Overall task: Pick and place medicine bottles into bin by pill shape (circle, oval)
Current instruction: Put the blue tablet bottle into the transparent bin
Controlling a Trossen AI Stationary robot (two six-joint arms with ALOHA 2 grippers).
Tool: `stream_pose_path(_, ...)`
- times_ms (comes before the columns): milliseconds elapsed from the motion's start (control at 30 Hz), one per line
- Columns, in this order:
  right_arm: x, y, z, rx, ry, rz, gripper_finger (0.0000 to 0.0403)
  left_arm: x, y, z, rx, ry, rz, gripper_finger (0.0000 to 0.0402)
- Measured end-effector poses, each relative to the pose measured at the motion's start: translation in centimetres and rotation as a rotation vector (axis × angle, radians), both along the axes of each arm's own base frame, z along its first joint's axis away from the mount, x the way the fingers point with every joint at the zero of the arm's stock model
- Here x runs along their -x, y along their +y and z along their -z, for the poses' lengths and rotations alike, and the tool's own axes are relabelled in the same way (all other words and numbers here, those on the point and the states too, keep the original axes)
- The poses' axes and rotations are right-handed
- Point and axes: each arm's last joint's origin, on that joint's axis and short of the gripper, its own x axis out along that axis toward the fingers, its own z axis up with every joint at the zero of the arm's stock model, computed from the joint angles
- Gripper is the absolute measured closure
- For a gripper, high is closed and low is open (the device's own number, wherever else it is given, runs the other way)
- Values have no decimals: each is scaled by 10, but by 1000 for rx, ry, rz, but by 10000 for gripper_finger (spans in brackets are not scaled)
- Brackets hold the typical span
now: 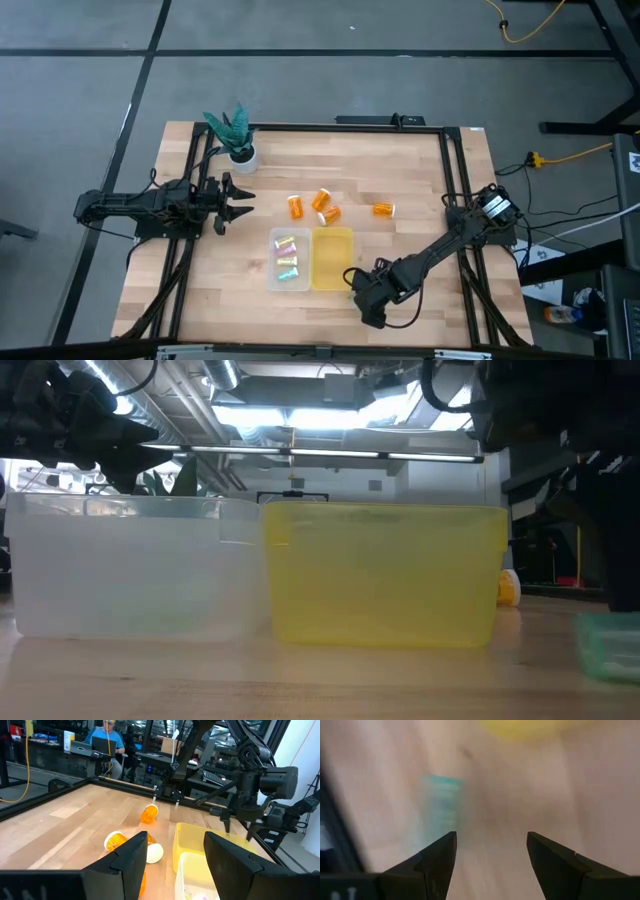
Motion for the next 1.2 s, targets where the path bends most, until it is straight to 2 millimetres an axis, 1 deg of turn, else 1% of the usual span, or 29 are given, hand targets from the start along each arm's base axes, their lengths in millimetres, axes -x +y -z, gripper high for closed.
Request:
stream_pose_path(100,7,-6,7,61,84,3,159,0,0,0,0,0,0,211)
stream_pose_path(300,14,-17,-12,170,247,24,159,0,0,0,-1,0,0,211)
stream_pose_path(433,6,-10,-29,109,232,16,159,0,0,0,-1,0,0,211)
stream_pose_path(533,1,1,-41,22,205,-16,160,0,0,0,-1,0,0,211)
stream_pose_path(667,2,15,-54,-18,166,-63,160,0,0,0,-1,0,0,211)
stream_pose_path(733,3,21,-59,-33,156,-47,160,0,0,0,-1,0,0,211)
stream_pose_path(867,5,30,-63,-105,181,25,160,0,0,0,-1,-1,0,211)
stream_pose_path(967,7,32,-63,-147,223,82,160,0,0,0,2,-1,0,211)
stream_pose_path(1100,7,32,-63,-154,239,193,160,0,0,0,21,-1,0,211)
stream_pose_path(1200,6,32,-63,-145,220,307,160,0,0,0,56,-3,1,211)
